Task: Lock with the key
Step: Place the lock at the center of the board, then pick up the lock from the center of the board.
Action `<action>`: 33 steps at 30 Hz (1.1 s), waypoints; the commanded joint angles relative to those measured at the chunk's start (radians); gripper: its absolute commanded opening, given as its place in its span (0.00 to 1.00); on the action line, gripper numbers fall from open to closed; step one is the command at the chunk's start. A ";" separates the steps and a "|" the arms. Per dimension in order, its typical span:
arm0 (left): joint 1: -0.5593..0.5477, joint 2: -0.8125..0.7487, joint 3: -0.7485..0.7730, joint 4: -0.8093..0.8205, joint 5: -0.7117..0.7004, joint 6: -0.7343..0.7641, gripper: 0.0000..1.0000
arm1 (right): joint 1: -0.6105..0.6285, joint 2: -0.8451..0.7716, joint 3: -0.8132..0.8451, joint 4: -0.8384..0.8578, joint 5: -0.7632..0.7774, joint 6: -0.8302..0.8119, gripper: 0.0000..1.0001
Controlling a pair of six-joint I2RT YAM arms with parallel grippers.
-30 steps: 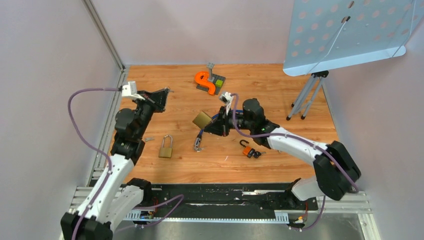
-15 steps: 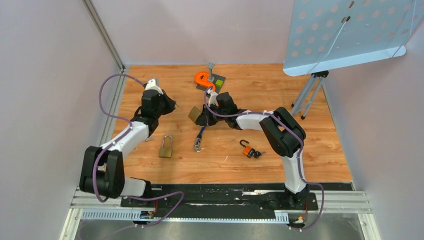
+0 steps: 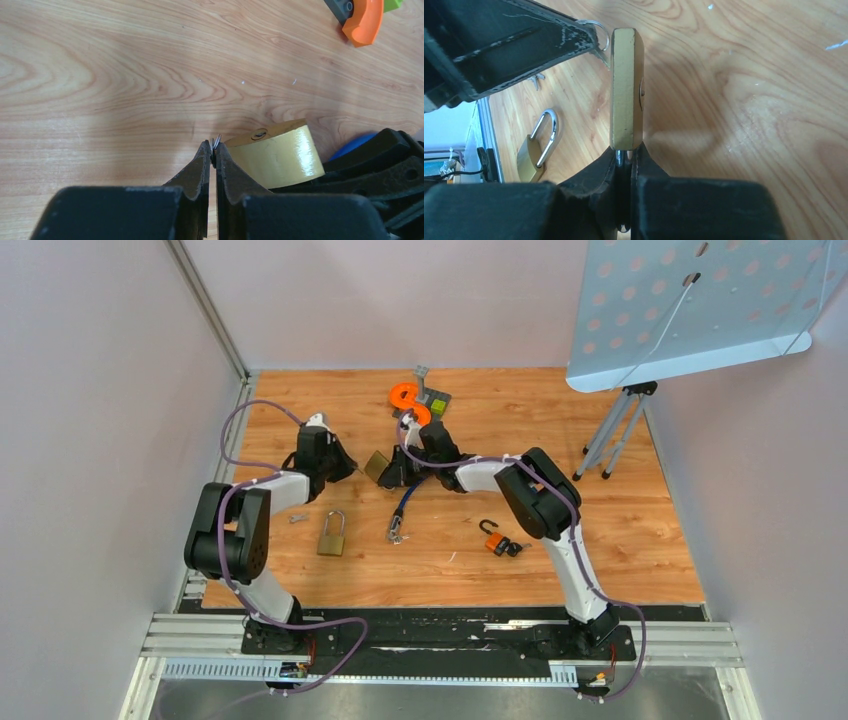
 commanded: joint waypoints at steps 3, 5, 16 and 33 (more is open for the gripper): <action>0.004 0.043 0.040 0.035 -0.002 -0.012 0.14 | 0.005 0.056 0.115 0.064 -0.051 0.001 0.17; 0.006 0.057 0.040 0.020 -0.005 -0.022 0.22 | 0.007 0.075 0.135 0.042 -0.029 0.006 0.25; 0.014 -0.073 0.051 -0.107 -0.113 0.006 0.66 | 0.007 -0.005 0.122 -0.143 0.239 -0.057 0.70; -0.059 -0.372 0.000 -0.201 0.004 0.109 0.77 | 0.006 -0.343 -0.043 -0.490 0.694 -0.094 0.80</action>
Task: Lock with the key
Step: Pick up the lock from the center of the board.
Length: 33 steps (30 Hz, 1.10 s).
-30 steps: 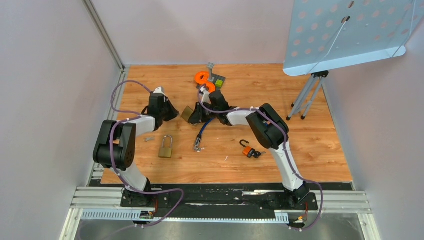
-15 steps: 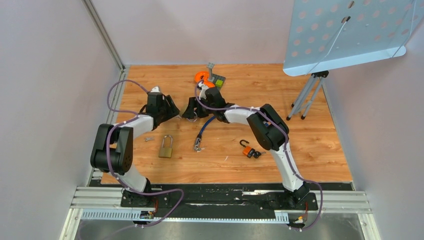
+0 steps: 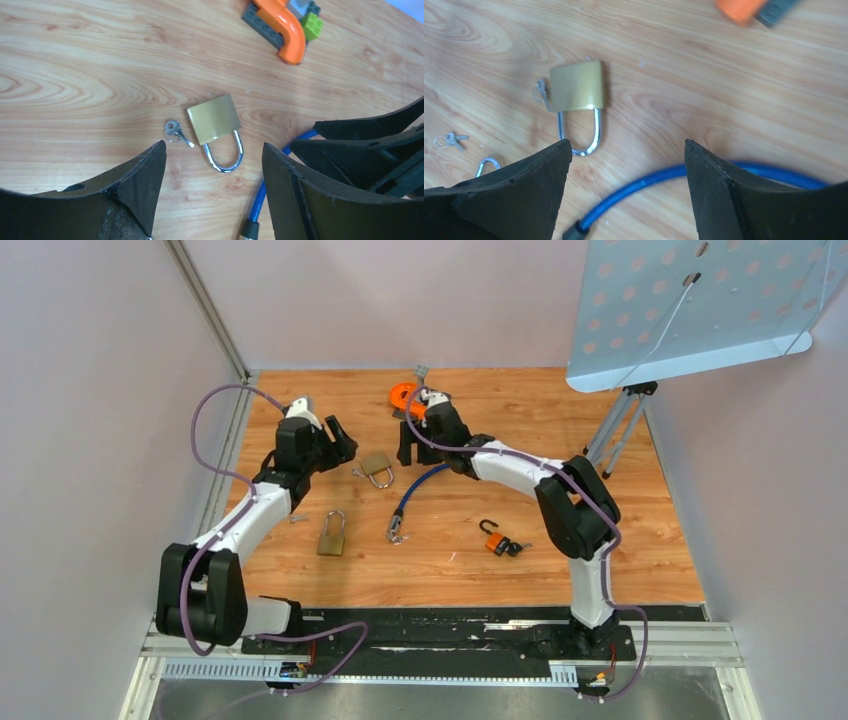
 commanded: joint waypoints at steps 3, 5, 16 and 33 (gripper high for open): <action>-0.128 -0.073 -0.036 -0.039 0.046 0.082 0.77 | -0.001 -0.201 -0.171 -0.171 0.213 0.088 0.79; -0.164 -0.075 -0.054 -0.036 0.067 0.085 0.77 | -0.001 -0.261 -0.246 -0.213 0.220 0.100 0.79; -0.201 -0.275 -0.159 -0.021 -0.254 0.075 0.99 | -0.007 -0.674 -0.652 -0.313 0.160 0.066 1.00; -0.200 -0.448 -0.153 -0.104 -0.411 0.174 1.00 | -0.008 -0.512 -0.578 -0.513 0.123 0.011 0.85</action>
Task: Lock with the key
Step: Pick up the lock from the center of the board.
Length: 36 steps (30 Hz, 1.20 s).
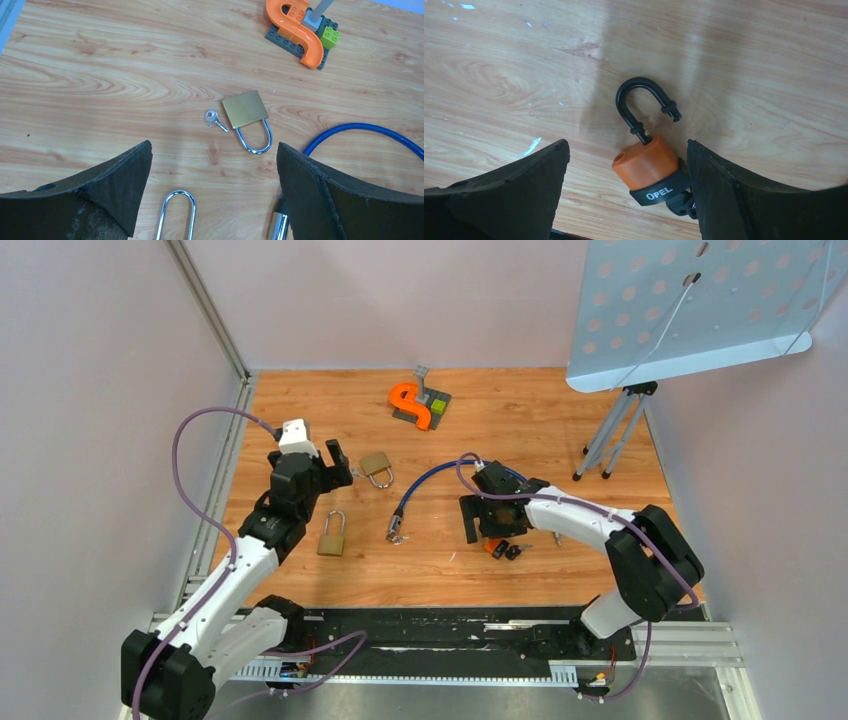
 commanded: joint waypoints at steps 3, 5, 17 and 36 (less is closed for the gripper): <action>0.004 -0.008 0.010 0.004 -0.021 0.021 1.00 | -0.001 0.060 0.043 -0.030 0.048 -0.003 0.78; 0.004 -0.010 0.006 0.006 -0.020 0.021 1.00 | 0.000 0.072 0.048 -0.032 0.050 0.016 0.68; 0.004 -0.018 0.002 0.006 -0.007 0.022 1.00 | 0.007 0.126 0.089 -0.027 0.142 0.097 0.17; 0.004 -0.027 -0.028 0.064 0.310 0.038 1.00 | 0.007 -0.079 0.014 0.226 0.166 0.172 0.00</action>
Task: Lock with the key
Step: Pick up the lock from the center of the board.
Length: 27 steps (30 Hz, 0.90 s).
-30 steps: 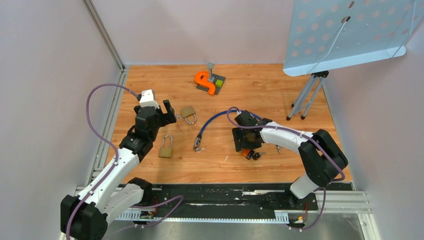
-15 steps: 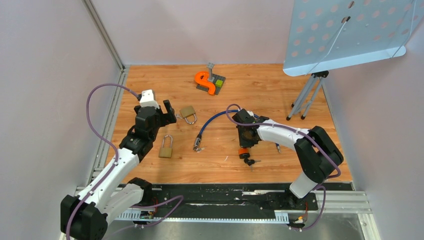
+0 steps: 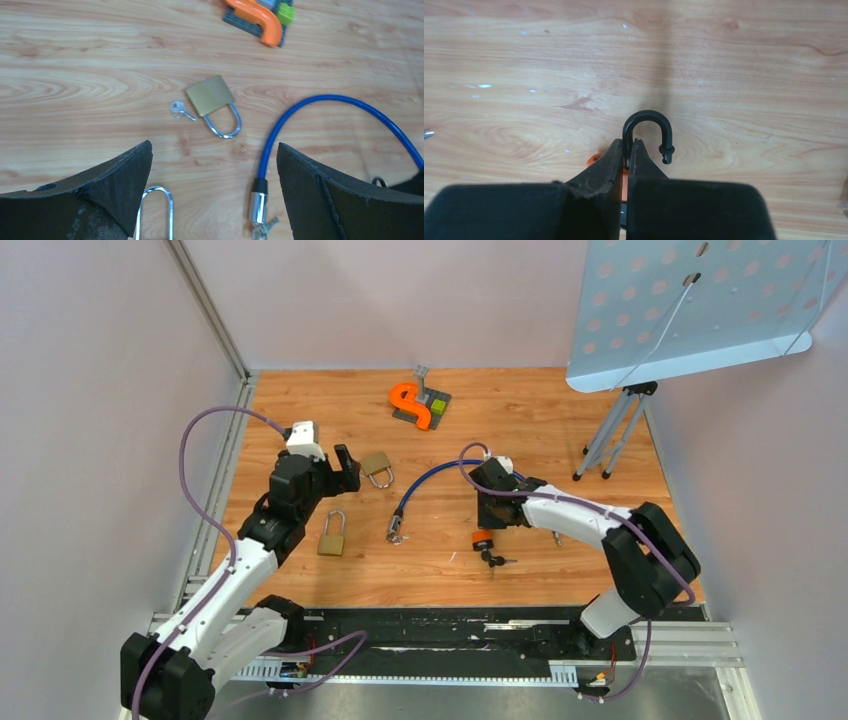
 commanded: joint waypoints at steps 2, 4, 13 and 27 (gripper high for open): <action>0.004 -0.005 -0.040 0.107 0.278 0.023 1.00 | 0.005 -0.215 -0.041 0.246 0.010 0.031 0.00; 0.003 0.013 -0.065 0.184 0.374 0.010 1.00 | 0.007 -0.280 -0.074 0.343 -0.026 0.012 0.00; 0.002 0.172 -0.143 0.631 0.664 -0.143 0.99 | 0.009 -0.425 -0.147 0.629 -0.048 -0.045 0.00; -0.328 0.278 -0.079 0.852 0.509 0.123 0.97 | 0.009 -0.455 0.038 0.462 -0.083 0.280 0.00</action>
